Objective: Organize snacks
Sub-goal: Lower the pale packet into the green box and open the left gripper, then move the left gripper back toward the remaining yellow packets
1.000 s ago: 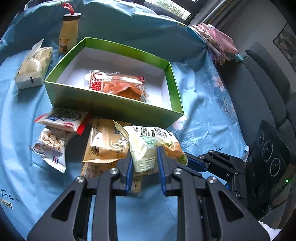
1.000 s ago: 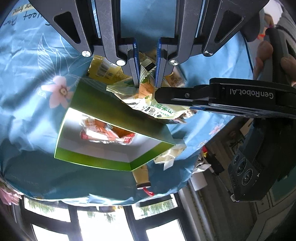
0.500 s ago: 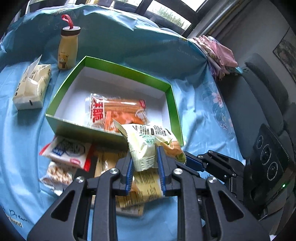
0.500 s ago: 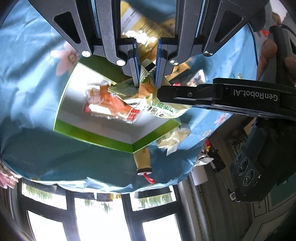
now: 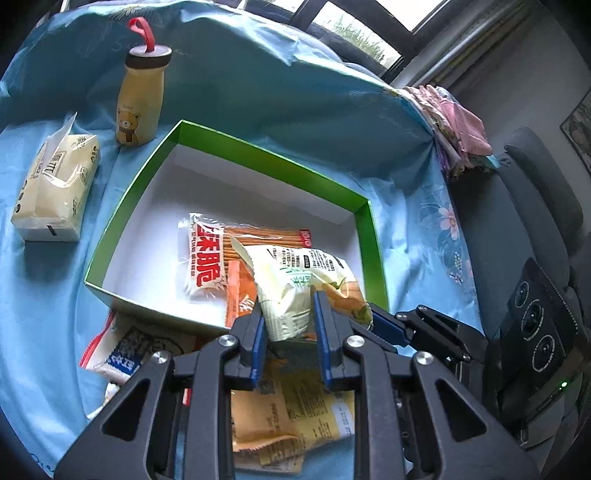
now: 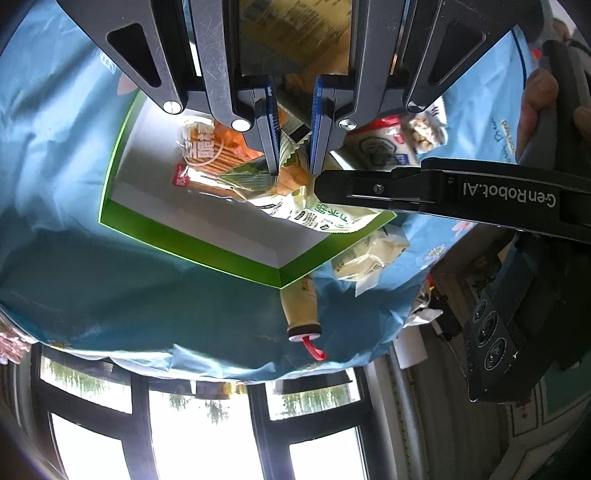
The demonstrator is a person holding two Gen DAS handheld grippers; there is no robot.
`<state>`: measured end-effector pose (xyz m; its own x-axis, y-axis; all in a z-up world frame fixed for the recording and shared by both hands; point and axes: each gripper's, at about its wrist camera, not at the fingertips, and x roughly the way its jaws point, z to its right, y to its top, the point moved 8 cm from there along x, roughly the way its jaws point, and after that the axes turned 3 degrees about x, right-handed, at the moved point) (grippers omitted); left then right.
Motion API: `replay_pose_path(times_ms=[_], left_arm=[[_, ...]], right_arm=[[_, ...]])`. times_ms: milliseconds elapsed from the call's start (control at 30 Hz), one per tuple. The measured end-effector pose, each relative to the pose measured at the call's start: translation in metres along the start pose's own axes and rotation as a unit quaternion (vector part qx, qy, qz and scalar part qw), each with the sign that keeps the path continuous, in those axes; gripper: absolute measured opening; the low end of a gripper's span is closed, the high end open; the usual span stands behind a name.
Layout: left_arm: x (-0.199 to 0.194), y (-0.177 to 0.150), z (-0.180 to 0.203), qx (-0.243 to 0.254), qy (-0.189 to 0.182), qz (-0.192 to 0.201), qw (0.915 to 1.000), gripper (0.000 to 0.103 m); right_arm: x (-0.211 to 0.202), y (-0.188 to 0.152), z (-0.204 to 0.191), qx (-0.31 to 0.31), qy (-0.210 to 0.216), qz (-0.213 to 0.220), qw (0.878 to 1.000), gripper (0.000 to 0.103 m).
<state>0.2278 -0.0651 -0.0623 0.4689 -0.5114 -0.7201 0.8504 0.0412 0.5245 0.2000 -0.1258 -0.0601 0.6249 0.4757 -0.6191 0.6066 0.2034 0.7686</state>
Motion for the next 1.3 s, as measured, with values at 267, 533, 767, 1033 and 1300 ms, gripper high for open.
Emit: replay_pose_path(times_ms=[267, 533, 767, 1033, 1300], left_arm=[[0.02, 0.001, -0.021, -0.021, 0.005, -0.025, 0.9994, 0.021], [0.026, 0.003, -0.033, -0.03, 0.022, -0.033, 0.9988, 0.033], [0.008, 0.007, -0.038, -0.04, 0.015, -0.02, 0.9989, 0.065], [-0.041, 0.013, -0.037, -0.024, 0.022, 0.015, 0.9994, 0.078], [-0.065, -0.006, -0.046, -0.037, 0.034, 0.026, 0.9984, 0.083]], right_arm=[[0.027, -0.002, 0.005, -0.005, -0.011, -0.025, 1.0, 0.017], [0.04, 0.002, 0.011, 0.002, -0.021, -0.035, 0.999, 0.017], [0.032, 0.005, 0.016, 0.005, -0.045, -0.028, 0.999, 0.035], [-0.004, 0.009, 0.025, 0.03, -0.037, 0.008, 0.999, 0.049], [-0.038, -0.002, 0.029, 0.05, -0.029, 0.023, 0.998, 0.05]])
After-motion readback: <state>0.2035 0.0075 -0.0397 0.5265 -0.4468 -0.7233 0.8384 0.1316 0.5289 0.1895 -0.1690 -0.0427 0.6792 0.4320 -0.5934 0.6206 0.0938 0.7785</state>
